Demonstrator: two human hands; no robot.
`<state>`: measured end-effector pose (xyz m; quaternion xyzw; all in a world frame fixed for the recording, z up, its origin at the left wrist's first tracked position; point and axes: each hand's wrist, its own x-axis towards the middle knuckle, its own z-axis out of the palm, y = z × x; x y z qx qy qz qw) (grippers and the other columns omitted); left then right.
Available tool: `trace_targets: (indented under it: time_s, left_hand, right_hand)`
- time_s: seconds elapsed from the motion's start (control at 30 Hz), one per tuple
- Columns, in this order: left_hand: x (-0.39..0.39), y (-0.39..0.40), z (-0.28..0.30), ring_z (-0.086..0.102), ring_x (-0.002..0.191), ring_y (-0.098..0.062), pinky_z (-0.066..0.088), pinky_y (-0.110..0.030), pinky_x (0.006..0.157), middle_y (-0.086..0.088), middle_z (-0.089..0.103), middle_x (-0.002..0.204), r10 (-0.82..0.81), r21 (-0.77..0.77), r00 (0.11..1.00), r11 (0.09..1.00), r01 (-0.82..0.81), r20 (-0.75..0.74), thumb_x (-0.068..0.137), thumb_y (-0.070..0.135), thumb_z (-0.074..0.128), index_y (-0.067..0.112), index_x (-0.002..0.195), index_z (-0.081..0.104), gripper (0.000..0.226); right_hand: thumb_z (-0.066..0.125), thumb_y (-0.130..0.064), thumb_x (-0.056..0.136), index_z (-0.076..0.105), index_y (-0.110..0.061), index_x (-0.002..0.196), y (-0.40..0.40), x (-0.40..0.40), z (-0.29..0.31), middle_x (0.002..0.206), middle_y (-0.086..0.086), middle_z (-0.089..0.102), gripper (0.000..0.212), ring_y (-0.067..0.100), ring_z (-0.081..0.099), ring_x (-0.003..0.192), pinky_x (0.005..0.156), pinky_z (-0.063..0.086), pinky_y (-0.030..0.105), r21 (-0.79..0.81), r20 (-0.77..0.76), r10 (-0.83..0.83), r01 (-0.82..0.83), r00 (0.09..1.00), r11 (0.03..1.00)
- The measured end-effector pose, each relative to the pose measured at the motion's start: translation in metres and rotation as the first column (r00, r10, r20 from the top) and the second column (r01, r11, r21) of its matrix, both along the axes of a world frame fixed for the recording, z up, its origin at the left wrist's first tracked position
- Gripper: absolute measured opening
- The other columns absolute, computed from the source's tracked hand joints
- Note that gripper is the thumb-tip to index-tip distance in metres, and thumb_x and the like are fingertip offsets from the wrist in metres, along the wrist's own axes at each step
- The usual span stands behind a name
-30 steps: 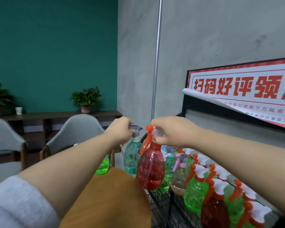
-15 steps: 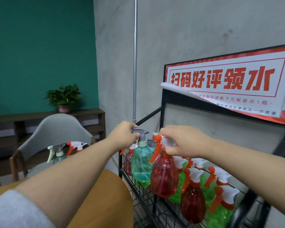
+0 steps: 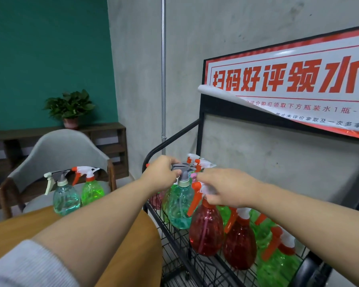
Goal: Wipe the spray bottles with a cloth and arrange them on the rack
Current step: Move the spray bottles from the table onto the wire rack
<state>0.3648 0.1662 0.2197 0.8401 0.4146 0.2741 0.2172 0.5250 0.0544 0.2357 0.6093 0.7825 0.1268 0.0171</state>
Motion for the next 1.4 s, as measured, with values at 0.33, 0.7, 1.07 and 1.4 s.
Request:
trace_targets:
  time_s: [0.33, 0.7, 1.07, 1.4]
  left_hand:
    - [0.015, 0.01, -0.026, 0.058, 0.062, -0.018, 0.037, -0.022, 0.052, -0.01, 0.071, 0.094, -0.014, -0.036, 0.999, 0.999, 0.013, -0.042, 0.098, 0.021, 0.057, 0.015, 0.131, 0.059, 0.034]
    - [0.018, 0.011, -0.056, 0.059, 0.061, -0.016, 0.04, -0.022, 0.053, -0.011, 0.071, 0.1, -0.049, -0.088, 0.998, 0.995, 0.045, -0.038, 0.098, 0.017, 0.056, 0.012, 0.128, 0.061, 0.031]
    - [0.005, 0.012, -0.059, 0.057, 0.119, -0.021, 0.044, -0.025, 0.096, -0.007, 0.058, 0.135, -0.079, -0.132, 0.994, 0.989, 0.068, -0.078, 0.096, 0.025, 0.061, 0.014, 0.137, 0.054, 0.043]
    - [-0.052, 0.015, -0.017, 0.06, 0.101, -0.015, 0.045, -0.023, 0.086, -0.01, 0.065, 0.122, -0.044, -0.1, 0.996, 0.994, 0.036, -0.075, 0.097, 0.02, 0.059, 0.009, 0.141, 0.047, 0.047]
  right_hand:
    - [0.056, -0.026, 0.086, 0.036, -0.023, 0.092, 0.006, -0.005, -0.014, 0.104, 0.0, 0.051, 0.021, 0.024, 0.053, 0.095, 0.071, 0.044, 0.036, -0.136, 0.095, 0.0, 0.013, 0.995, 0.991]
    - [0.058, -0.025, 0.09, 0.049, -0.015, 0.107, 0.016, -0.001, -0.029, 0.108, 0.006, 0.057, 0.022, 0.027, 0.054, 0.1, 0.076, 0.045, 0.035, -0.257, 0.14, -0.005, 0.041, 0.99, 0.966]
    - [0.069, -0.039, 0.084, 0.049, -0.022, 0.121, 0.014, -0.004, -0.027, 0.099, -0.005, 0.055, 0.046, 0.015, 0.051, 0.091, 0.074, 0.042, 0.03, -0.306, -0.066, -0.058, 0.036, 0.996, 0.952]
    - [0.053, -0.037, 0.095, 0.056, -0.022, 0.114, 0.037, -0.077, -0.005, 0.112, -0.004, 0.06, 0.025, 0.015, 0.054, 0.093, 0.078, 0.046, 0.033, -0.156, -0.009, 0.198, -0.197, 0.98, 0.968]
